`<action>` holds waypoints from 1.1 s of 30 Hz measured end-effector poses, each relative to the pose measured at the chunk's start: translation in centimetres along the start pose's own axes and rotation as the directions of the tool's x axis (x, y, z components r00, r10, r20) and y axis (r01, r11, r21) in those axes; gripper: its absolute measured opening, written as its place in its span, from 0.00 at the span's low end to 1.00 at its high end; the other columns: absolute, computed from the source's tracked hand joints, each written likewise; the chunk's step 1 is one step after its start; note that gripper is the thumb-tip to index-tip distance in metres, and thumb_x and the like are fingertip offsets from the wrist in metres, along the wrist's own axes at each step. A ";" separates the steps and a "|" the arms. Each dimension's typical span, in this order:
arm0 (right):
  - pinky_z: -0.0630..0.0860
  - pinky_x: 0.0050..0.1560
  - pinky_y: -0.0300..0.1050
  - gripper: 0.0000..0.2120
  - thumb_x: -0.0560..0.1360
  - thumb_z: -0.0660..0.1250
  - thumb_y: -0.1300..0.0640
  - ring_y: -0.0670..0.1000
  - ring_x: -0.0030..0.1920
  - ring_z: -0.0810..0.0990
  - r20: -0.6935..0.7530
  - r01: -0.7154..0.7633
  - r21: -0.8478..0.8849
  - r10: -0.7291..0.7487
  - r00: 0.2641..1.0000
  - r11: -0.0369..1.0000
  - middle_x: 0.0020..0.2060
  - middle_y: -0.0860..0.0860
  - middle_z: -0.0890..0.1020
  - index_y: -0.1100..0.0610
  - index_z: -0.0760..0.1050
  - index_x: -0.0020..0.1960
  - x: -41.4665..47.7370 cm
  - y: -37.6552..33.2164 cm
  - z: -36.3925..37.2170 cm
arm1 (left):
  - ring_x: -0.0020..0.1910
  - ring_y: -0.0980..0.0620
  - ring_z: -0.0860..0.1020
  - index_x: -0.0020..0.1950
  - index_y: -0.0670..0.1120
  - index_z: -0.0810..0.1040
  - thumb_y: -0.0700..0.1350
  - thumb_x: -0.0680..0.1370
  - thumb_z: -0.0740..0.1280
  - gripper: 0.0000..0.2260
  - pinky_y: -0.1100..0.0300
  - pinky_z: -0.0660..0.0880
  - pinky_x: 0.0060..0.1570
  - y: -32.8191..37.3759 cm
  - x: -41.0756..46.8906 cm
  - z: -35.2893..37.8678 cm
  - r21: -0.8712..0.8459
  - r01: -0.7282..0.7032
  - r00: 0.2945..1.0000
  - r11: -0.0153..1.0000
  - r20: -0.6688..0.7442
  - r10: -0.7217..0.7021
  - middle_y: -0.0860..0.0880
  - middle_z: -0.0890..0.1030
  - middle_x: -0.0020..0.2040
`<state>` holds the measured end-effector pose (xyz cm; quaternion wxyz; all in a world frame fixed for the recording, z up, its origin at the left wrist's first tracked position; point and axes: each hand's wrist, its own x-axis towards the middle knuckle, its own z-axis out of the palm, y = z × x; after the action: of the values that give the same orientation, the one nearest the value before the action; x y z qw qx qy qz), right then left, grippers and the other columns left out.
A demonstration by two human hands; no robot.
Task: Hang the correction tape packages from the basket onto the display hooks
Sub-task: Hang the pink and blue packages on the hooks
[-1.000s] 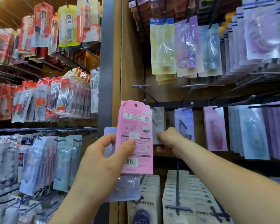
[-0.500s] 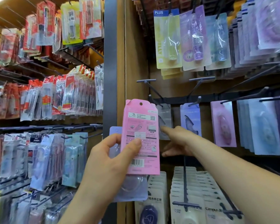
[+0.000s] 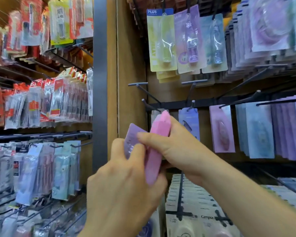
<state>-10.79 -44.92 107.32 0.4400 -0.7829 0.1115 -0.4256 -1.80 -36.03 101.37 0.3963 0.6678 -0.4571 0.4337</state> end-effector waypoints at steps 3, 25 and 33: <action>0.77 0.42 0.54 0.06 0.75 0.67 0.63 0.55 0.40 0.79 0.000 0.025 0.058 -0.025 1.000 0.998 0.39 0.59 0.78 0.65 0.73 0.49 -0.1 0.4 -1.2 | 0.39 0.47 0.78 0.59 0.65 0.70 0.77 0.61 0.54 0.32 0.52 0.76 0.37 -0.1 0.3 -0.7 -0.115 0.157 0.977 0.981 0.163 -0.138 0.56 0.67 0.48; 0.80 0.37 0.43 0.14 0.79 0.63 0.45 0.47 0.37 0.83 -0.279 0.138 0.149 -0.092 0.956 0.979 0.35 0.49 0.84 0.53 0.81 0.45 -1.7 -0.7 -5.9 | 0.52 0.53 0.83 0.49 0.54 0.85 0.67 0.71 0.70 0.19 0.46 0.76 0.61 -0.8 2.0 0.7 -0.688 0.426 0.793 0.588 0.597 0.124 0.53 0.86 0.47; 0.82 0.40 0.48 0.06 0.78 0.68 0.57 0.47 0.37 0.85 -0.373 0.117 0.131 -0.060 0.926 0.984 0.38 0.53 0.84 0.59 0.81 0.45 -0.3 -1.6 -7.6 | 0.53 0.53 0.83 0.48 0.51 0.86 0.60 0.72 0.68 0.15 0.47 0.75 0.63 0.2 2.1 1.8 -0.719 0.460 0.795 0.521 0.595 0.118 0.52 0.87 0.48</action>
<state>-17.10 -48.35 110.37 0.4495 -0.6582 0.1237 -0.5911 -1.17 -38.27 102.84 0.5504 0.5359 -0.6312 -0.1071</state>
